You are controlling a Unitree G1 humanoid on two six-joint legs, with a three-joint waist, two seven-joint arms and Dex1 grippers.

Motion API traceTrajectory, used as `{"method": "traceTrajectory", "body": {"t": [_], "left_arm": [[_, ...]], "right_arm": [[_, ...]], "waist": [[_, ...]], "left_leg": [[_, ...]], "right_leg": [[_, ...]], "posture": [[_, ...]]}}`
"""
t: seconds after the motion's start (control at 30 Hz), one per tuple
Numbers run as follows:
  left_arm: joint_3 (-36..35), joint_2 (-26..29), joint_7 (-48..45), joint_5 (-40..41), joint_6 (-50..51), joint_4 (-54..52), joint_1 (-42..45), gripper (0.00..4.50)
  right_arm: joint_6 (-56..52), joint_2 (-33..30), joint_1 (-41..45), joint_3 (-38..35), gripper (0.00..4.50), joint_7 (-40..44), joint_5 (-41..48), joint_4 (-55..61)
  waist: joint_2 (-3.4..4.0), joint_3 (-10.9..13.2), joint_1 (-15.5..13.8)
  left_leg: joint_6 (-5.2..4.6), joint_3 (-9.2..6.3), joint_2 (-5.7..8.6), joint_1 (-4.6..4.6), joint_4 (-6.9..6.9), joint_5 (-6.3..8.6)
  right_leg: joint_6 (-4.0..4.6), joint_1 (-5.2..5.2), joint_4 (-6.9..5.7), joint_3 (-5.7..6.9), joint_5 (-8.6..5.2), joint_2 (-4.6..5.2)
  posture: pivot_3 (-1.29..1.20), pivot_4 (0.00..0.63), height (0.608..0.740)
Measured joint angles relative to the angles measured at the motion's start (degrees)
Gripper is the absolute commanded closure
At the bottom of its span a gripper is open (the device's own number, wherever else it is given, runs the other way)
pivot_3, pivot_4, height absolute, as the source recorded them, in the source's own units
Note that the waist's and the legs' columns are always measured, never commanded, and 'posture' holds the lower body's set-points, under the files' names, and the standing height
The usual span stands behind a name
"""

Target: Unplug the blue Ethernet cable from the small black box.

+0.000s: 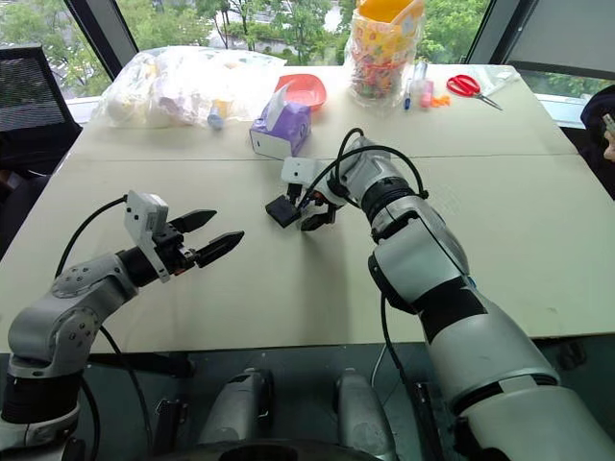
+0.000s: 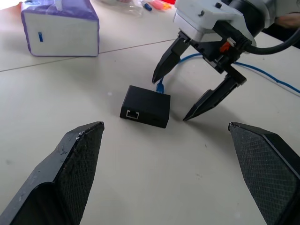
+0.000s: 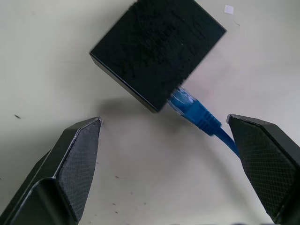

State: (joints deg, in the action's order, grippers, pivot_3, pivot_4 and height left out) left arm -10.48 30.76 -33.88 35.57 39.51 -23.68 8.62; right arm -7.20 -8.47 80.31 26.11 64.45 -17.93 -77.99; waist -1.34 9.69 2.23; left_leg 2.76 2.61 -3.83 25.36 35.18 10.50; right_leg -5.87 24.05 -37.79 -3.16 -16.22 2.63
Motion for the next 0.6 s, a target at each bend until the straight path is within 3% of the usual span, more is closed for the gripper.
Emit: {"method": "traceTrajectory", "body": {"t": [0.23, 0.47, 0.6], "left_arm": [[0.0, 0.3, 0.4, 0.0, 0.0, -0.2, -0.4, 0.00], [0.1, 1.1, -0.4, 0.0, 0.0, 1.2, 1.4, 0.00], [0.1, 1.8, -1.6, 0.1, 0.0, 3.3, 1.9, 0.00]], "right_arm": [[-2.4, 1.4, 0.0, -2.2, 4.33, 2.4, -1.1, -0.1], [0.7, 0.7, -1.0, -3.5, 4.43, 2.0, -1.5, 0.3], [12.8, -3.0, -6.8, -3.4, 4.43, 2.2, -1.5, 7.8]], "waist": [[0.00, 0.0, 0.5], [0.00, 0.0, 0.4], [0.01, 0.0, 0.4]], "left_leg": [[0.01, -0.02, 0.00, -0.01, 0.03, -0.01], [0.03, -0.01, 0.01, 0.00, 0.05, -0.02], [0.03, -0.01, 0.02, 0.03, 0.05, -0.02]], "right_leg": [[-0.01, 0.08, -0.19, -0.01, 0.00, -0.03], [-0.02, 0.08, -0.19, -0.01, 0.00, -0.02], [-0.05, 0.10, -0.19, -0.02, 0.00, -0.02]], "posture": [[0.00, 0.150, 0.735], [0.00, 0.150, 0.735], [0.00, 0.150, 0.735]]}}
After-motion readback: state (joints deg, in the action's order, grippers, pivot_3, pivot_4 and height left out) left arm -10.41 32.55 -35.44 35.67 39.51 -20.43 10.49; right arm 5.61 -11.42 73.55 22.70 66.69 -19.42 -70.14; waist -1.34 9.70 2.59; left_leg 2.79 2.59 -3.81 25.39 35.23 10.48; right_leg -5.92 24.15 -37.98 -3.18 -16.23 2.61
